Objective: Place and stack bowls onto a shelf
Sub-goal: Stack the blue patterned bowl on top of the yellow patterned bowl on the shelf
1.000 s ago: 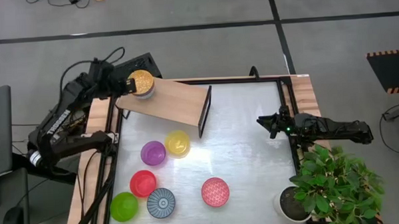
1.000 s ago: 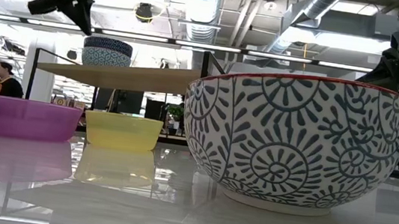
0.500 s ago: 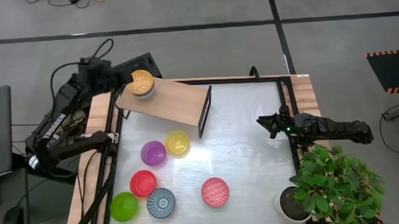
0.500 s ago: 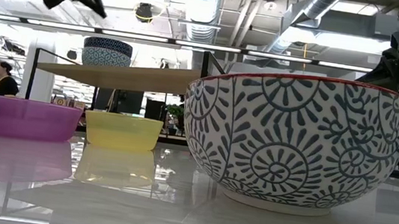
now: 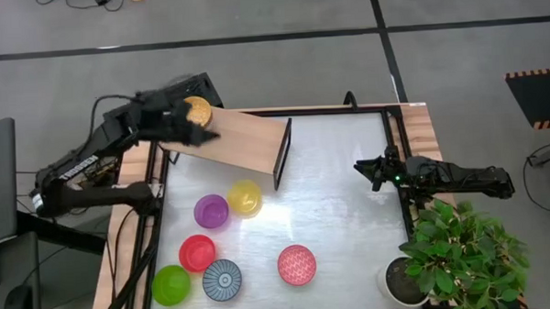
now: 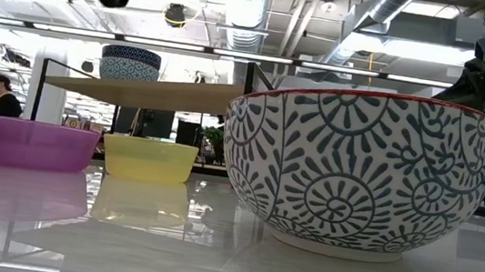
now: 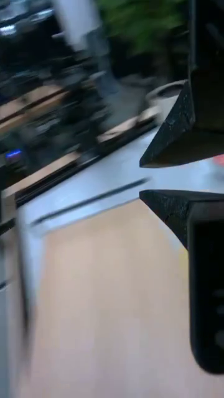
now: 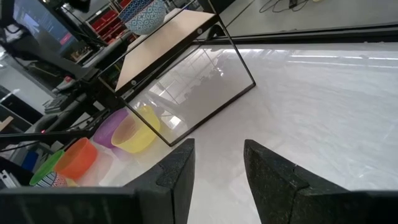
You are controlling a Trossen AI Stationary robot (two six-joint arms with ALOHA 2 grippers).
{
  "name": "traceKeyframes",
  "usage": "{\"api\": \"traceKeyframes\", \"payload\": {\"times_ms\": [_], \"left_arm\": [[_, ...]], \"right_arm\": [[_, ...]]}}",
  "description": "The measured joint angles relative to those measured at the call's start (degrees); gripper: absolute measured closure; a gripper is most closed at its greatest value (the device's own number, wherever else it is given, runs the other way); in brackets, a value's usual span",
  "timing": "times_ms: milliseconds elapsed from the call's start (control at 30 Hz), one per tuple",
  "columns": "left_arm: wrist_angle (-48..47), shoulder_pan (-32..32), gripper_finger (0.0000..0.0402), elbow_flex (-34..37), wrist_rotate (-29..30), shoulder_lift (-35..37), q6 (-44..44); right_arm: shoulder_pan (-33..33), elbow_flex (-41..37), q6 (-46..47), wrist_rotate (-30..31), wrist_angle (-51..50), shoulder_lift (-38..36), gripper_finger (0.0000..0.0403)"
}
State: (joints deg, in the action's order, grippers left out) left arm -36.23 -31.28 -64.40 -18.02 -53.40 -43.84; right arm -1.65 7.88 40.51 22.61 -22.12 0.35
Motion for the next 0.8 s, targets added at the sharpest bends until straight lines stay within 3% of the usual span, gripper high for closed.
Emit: {"api": "traceKeyframes", "payload": {"times_ms": [133,500,800], "left_arm": [[-0.27,11.84,0.0334,0.01,2.10,-0.22,-1.80],[5.59,42.31,0.0333,0.02,19.57,-5.98,-2.46],[13.41,51.79,0.0332,0.02,15.37,-18.46,0.20]], "right_arm": [[-0.01,0.00,0.00,0.00,-0.04,0.00,0.0239],[-0.01,0.00,-0.02,0.07,-0.14,0.01,0.0239],[-0.01,0.01,-0.02,0.10,-0.28,0.01,0.0239]]}}
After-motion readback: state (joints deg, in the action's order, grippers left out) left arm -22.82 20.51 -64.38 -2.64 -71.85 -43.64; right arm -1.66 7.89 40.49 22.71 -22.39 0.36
